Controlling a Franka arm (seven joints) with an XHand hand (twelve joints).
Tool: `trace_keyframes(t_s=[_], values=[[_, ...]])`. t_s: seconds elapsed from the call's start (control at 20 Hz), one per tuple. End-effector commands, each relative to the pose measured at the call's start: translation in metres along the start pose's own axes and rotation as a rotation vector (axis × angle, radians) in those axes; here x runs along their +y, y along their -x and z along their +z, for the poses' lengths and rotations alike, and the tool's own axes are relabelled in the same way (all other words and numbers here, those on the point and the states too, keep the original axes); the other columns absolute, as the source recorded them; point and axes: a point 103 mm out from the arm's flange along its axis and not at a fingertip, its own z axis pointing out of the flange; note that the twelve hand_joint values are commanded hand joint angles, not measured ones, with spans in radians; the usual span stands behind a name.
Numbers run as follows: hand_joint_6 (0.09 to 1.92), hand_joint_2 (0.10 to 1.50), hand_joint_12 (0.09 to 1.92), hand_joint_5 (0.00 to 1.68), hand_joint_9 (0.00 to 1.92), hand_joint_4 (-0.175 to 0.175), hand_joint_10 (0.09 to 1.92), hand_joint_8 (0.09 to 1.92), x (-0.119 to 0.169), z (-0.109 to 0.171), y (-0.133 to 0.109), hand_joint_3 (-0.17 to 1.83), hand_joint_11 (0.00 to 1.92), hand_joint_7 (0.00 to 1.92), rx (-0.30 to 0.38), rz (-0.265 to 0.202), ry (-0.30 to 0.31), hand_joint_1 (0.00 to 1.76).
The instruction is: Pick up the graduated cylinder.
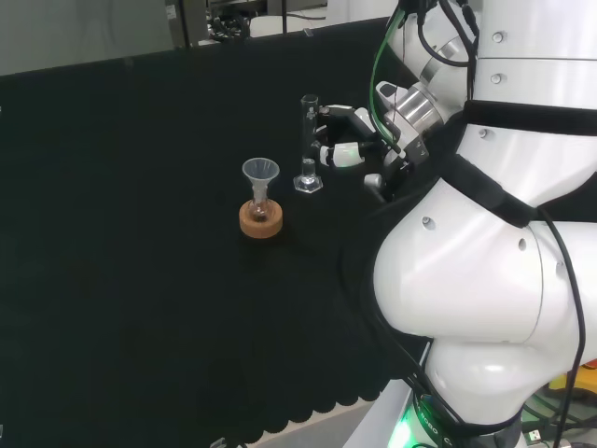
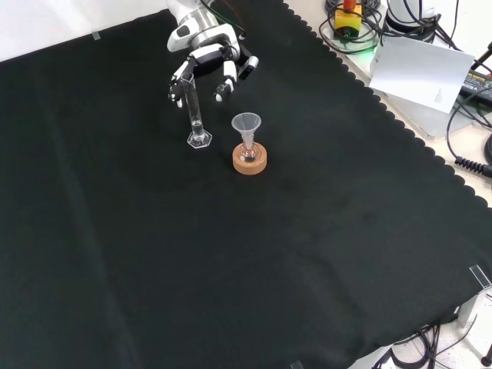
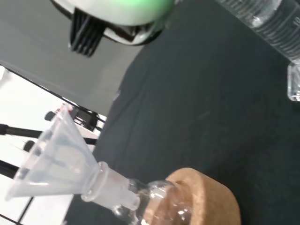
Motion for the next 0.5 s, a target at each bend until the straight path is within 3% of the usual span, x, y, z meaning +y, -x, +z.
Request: trace_keyframes(t_s=[0.05,0.5], values=[[0.1,0.57,1.3,0.64,0.66,-0.037,0.56,0.64,0.0058,0.004,-0.001,0.73,0.36,0.45,0.038,-0.024,0.005,1.09],[0.2,0.55,1.28,0.64,0.73,-0.034,0.51,0.62,0.0124,0.0066,-0.0004,0.78,0.41,0.53,0.09,-0.038,0.03,1.12]])
